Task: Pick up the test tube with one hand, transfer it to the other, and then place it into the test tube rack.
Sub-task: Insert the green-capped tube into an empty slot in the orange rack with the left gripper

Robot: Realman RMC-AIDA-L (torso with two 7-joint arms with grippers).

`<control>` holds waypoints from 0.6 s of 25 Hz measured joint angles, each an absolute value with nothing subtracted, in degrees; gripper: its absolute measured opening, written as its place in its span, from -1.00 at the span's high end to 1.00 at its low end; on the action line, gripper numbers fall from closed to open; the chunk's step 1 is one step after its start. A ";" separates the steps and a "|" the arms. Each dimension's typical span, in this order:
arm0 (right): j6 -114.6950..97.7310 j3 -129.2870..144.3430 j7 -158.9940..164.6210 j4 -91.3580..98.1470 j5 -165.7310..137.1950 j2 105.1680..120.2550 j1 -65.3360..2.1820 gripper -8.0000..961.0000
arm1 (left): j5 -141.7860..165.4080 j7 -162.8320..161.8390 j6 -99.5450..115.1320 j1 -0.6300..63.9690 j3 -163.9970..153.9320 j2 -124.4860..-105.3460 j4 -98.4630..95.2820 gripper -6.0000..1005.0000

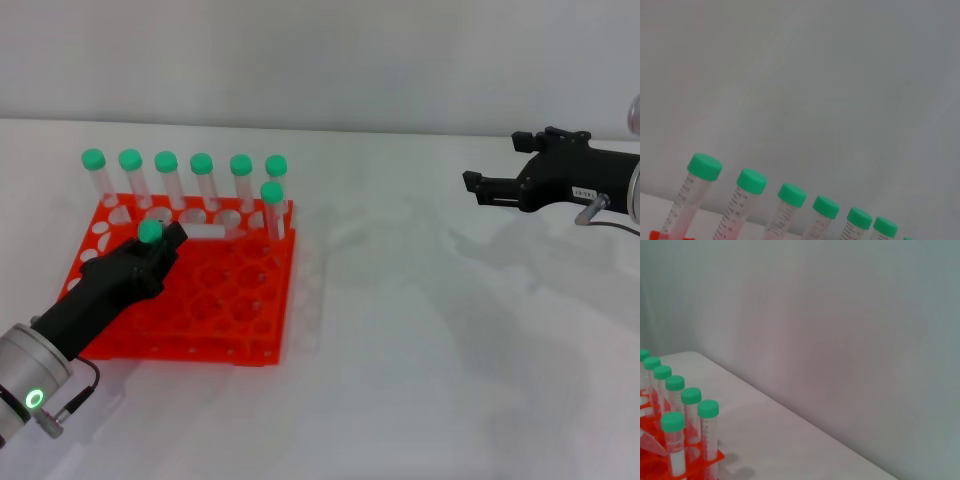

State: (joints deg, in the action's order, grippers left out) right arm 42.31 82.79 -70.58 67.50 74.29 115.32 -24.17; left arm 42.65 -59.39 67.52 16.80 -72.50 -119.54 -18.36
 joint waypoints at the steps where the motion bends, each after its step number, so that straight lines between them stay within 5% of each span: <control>1: 42.29 82.79 -70.58 67.49 74.29 115.32 -24.21 -0.79 | 42.62 -59.40 67.39 16.91 -72.50 -119.53 -18.36 0.56; 15: 41.04 82.72 -70.57 65.19 74.36 115.25 -26.36 -0.79 | 42.56 -59.52 65.56 18.76 -72.50 -119.38 -17.78 0.56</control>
